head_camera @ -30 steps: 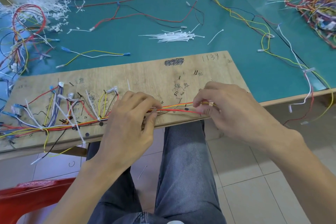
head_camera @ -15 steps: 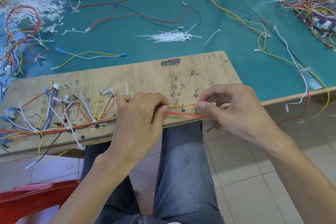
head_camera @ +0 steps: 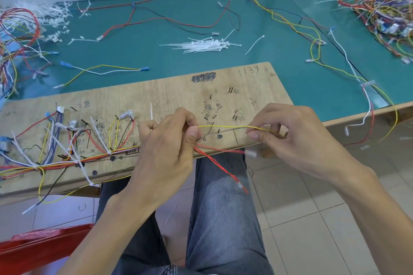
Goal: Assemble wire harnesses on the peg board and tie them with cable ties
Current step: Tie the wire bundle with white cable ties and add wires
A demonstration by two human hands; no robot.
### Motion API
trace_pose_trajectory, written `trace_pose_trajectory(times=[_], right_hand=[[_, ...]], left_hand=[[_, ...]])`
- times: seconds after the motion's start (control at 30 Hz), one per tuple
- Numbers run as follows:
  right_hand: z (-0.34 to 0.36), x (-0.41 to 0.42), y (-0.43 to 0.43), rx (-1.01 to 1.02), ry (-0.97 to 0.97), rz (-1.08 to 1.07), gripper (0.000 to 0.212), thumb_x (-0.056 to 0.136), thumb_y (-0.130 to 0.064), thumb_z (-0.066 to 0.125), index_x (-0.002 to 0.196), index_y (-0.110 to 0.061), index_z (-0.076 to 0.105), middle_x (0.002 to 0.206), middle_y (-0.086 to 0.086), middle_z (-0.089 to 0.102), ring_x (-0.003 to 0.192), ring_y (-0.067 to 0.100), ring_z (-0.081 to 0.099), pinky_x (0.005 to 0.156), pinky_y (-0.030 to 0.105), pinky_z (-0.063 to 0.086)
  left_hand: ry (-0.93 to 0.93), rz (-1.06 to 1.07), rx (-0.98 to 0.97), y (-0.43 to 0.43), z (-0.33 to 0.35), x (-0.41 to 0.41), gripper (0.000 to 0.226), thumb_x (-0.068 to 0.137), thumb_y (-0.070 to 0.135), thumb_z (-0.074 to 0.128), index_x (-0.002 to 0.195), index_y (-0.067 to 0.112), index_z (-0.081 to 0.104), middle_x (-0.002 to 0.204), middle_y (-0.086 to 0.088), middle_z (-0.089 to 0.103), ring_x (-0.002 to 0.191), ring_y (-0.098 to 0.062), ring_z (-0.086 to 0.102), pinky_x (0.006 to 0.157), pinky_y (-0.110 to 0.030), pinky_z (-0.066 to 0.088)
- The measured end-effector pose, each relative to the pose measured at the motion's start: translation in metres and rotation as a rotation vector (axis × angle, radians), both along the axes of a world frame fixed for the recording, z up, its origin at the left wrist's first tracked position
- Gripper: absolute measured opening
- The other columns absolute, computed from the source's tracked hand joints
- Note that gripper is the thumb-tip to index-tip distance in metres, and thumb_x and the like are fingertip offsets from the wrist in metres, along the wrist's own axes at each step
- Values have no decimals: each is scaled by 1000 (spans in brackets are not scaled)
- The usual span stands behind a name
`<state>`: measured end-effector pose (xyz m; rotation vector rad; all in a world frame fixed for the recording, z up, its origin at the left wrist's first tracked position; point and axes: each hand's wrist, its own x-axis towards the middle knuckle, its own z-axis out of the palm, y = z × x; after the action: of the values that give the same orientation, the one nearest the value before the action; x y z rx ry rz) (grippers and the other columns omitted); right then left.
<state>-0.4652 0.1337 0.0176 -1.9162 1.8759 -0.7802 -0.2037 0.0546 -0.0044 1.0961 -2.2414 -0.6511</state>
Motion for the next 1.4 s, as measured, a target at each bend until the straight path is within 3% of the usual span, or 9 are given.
trace_pose_trajectory(times=[0.1, 0.2, 0.27, 0.4, 0.53, 0.63, 0.77, 1.07, 1.4], right_hand=[[-1, -10, 7, 57, -3, -16, 9, 91, -44, 75, 86, -36, 74, 81, -16, 71, 66, 15, 58, 62, 33, 50], [4, -25, 12, 156, -202, -16, 15, 86, -49, 78, 87, -34, 78, 76, -7, 73, 64, 20, 61, 62, 31, 51], [5, -38, 12, 160, -315, -73, 13, 88, -41, 78, 87, -28, 81, 77, 0, 75, 71, 25, 67, 68, 29, 53], [-1, -58, 11, 111, -278, -234, 9, 92, -21, 80, 88, -29, 81, 77, -8, 75, 64, 6, 65, 64, 14, 48], [-6, -57, 9, -2, -301, -347, 17, 91, -18, 82, 95, -34, 82, 85, -9, 77, 79, 9, 69, 70, 40, 57], [-12, -58, 8, -4, -324, -359, 21, 91, -14, 81, 98, -35, 83, 89, -16, 80, 92, 6, 75, 79, 41, 62], [-17, -63, 8, 43, -509, -354, 25, 95, -4, 74, 107, -24, 83, 97, -7, 82, 106, 10, 75, 99, 41, 60], [-10, -72, -1, 84, -704, -417, 26, 84, 8, 80, 95, -16, 83, 88, 8, 81, 80, 13, 76, 66, 22, 61], [-3, -90, -17, 163, -588, -290, 35, 79, 12, 81, 85, -22, 85, 84, 10, 81, 89, 19, 78, 97, 35, 56]], left_hand=[[-99, -32, -107, 1, 1, -3, 8, 101, 24, 55, 97, 31, 54, 91, 16, 62, 89, -12, 59, 86, -46, 37], [-145, -29, -185, -1, -1, -7, 6, 99, 27, 60, 96, 27, 65, 94, 14, 63, 93, -19, 61, 79, -47, 42], [-145, -21, -207, -4, -4, -9, 10, 98, 30, 63, 97, 27, 73, 97, 14, 66, 95, -19, 62, 77, -46, 43], [-158, -11, -293, -6, -11, -12, 12, 97, 28, 66, 98, 27, 78, 95, 14, 66, 90, -19, 61, 71, -43, 39], [-111, -58, -302, -8, -16, -15, 18, 98, 26, 65, 104, 28, 82, 97, 14, 67, 88, -19, 60, 71, -43, 39], [-111, -85, -315, -9, -17, -14, 17, 96, 22, 69, 105, 28, 82, 99, 13, 67, 86, -20, 59, 71, -45, 41], [-121, -99, -306, -9, -16, -15, 20, 92, 13, 77, 106, 26, 82, 100, 11, 67, 85, -23, 59, 70, -48, 42], [-109, -114, -266, -9, -16, -15, 21, 92, 9, 75, 105, 25, 82, 101, 11, 66, 91, -23, 59, 71, -49, 42], [-138, -127, -247, -9, -4, -17, 27, 87, 10, 68, 104, 25, 83, 99, 9, 70, 92, -23, 67, 70, -46, 54]])
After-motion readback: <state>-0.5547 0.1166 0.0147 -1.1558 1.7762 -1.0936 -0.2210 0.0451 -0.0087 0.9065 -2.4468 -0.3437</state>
